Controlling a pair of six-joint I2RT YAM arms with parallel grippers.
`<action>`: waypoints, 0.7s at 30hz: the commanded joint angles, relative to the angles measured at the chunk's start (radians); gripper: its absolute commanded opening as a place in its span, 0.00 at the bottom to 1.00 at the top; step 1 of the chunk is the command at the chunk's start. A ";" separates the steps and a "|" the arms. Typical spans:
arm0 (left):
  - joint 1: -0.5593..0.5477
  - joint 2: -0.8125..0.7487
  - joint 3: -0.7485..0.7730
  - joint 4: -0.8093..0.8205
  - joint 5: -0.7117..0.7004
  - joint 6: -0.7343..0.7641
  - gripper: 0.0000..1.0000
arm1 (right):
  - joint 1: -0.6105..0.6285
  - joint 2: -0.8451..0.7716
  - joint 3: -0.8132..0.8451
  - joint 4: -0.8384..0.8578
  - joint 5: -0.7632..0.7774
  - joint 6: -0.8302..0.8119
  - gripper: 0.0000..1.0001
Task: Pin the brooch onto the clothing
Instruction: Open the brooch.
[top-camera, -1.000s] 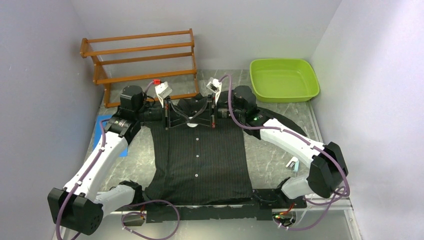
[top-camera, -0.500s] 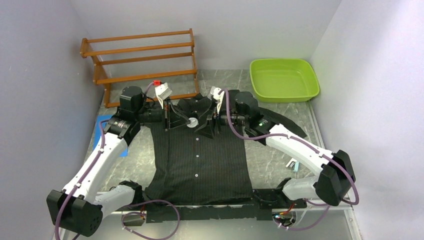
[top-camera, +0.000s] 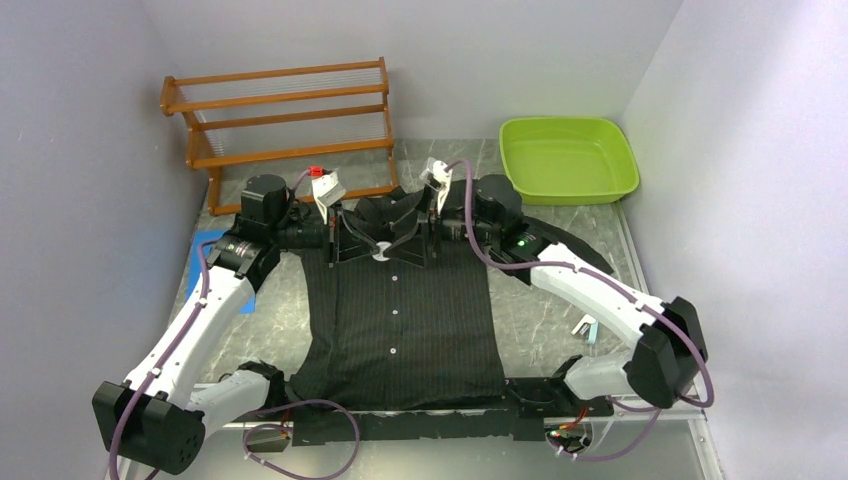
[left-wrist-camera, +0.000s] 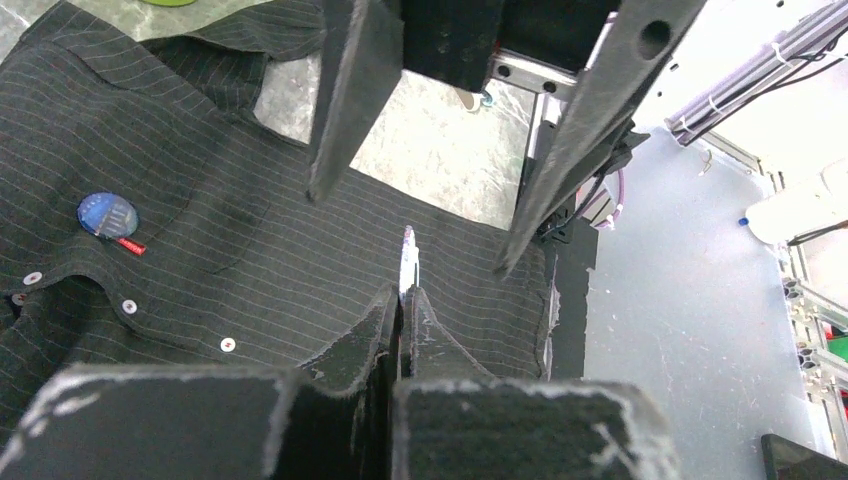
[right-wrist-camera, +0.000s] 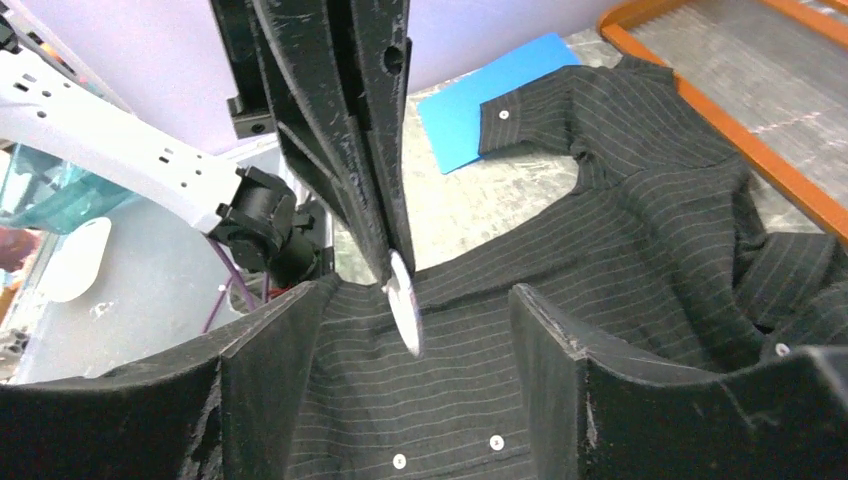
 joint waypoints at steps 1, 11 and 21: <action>-0.002 -0.011 0.042 -0.003 0.044 0.034 0.03 | -0.001 0.061 0.092 0.002 -0.048 0.007 0.68; -0.002 -0.010 0.038 0.016 0.055 0.024 0.03 | -0.001 0.116 0.107 0.019 -0.146 -0.005 0.54; -0.002 -0.006 0.033 0.024 0.058 0.023 0.03 | -0.002 0.137 0.102 0.030 -0.204 0.002 0.38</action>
